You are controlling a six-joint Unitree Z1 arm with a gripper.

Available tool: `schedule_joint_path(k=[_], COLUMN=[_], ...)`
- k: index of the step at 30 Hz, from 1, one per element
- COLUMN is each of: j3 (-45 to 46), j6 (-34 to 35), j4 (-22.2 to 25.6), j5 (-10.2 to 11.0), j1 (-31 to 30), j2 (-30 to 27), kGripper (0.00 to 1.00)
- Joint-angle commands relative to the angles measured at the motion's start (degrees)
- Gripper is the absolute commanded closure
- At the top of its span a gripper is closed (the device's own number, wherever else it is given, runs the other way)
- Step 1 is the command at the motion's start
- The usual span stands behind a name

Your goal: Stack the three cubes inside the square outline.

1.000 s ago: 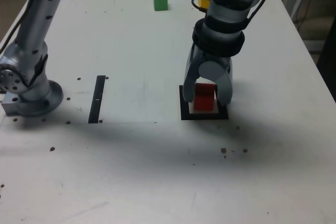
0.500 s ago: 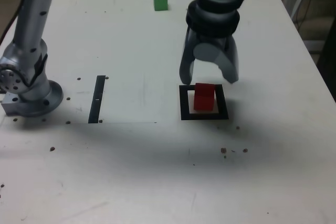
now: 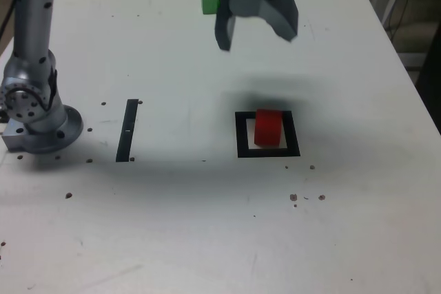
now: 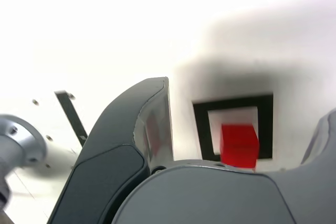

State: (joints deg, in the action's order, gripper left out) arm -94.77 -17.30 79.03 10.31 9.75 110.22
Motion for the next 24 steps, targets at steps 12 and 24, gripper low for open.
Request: schedule_joint_path(k=[12,24], j3=[-8.03,-21.36], j6=[-7.49,-13.36], j4=[0.18,3.96], j5=[4.39,4.99], j1=[9.28,15.95], j2=[2.19,10.21], kGripper=[0.01,0.01])
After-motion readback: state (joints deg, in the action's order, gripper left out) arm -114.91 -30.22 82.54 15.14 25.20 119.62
